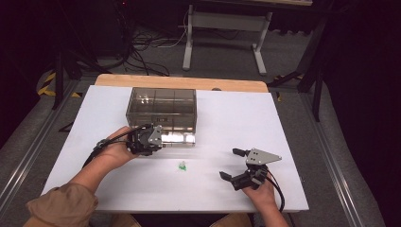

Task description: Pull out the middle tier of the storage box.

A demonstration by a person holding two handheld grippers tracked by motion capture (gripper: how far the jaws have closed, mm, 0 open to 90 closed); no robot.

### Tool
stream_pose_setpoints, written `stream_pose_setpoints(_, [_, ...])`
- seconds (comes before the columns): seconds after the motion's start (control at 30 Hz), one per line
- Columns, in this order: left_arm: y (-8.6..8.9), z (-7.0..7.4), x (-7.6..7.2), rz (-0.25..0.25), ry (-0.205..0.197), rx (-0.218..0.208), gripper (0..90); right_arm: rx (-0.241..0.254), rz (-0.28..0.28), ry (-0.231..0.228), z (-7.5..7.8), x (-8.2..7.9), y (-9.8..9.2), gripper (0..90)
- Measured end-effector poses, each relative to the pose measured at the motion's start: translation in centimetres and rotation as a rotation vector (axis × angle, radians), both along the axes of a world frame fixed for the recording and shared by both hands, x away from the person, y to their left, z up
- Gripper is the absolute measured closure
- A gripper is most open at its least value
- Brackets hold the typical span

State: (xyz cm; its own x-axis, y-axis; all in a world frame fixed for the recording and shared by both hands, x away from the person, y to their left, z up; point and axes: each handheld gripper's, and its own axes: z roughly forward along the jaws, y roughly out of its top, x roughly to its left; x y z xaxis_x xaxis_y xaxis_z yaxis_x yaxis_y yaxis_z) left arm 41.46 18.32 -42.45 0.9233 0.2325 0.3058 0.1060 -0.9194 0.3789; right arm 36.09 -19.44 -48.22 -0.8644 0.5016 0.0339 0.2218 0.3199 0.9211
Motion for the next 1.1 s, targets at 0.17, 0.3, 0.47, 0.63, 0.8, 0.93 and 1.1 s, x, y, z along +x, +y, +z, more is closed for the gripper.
stream_pose_setpoints(0.17, [0.1, 0.1, -0.1, 0.000, -0.010, -0.009, 66.0, 0.000, 0.001, 0.001, 0.0, 0.0, 0.0, 0.0])
stream_pose_setpoints(0.3, [0.0, 0.3, -0.3, -0.006, -0.011, -0.025, 60.5, -0.001, 0.002, 0.000, 0.0, 0.0, 0.0, 0.0])
stream_pose_setpoints(0.47, [0.2, 1.0, -0.6, -0.005, 0.006, -0.104, 52.2, -0.001, 0.001, -0.003, 0.0, 0.0, 0.0, 0.0])
stream_pose_setpoints(0.63, [0.3, 1.6, -0.7, 0.003, 0.027, -0.176, 45.3, -0.002, 0.002, -0.003, 0.0, 0.0, 0.0, 0.0])
stream_pose_setpoints(0.8, [0.1, 2.1, -1.0, 0.010, 0.046, -0.253, 37.6, 0.000, 0.000, -0.004, 0.0, 0.0, 0.0, 0.0])
stream_pose_setpoints(0.93, [0.0, 2.3, -1.1, 0.020, 0.047, -0.307, 35.8, -0.001, -0.002, -0.005, 0.0, -0.1, 0.0, 0.0])
stream_pose_setpoints(1.1, [0.0, 2.4, -1.2, 0.032, 0.060, -0.351, 34.1, 0.001, -0.002, -0.006, 0.0, 0.0, 0.0, 0.0])
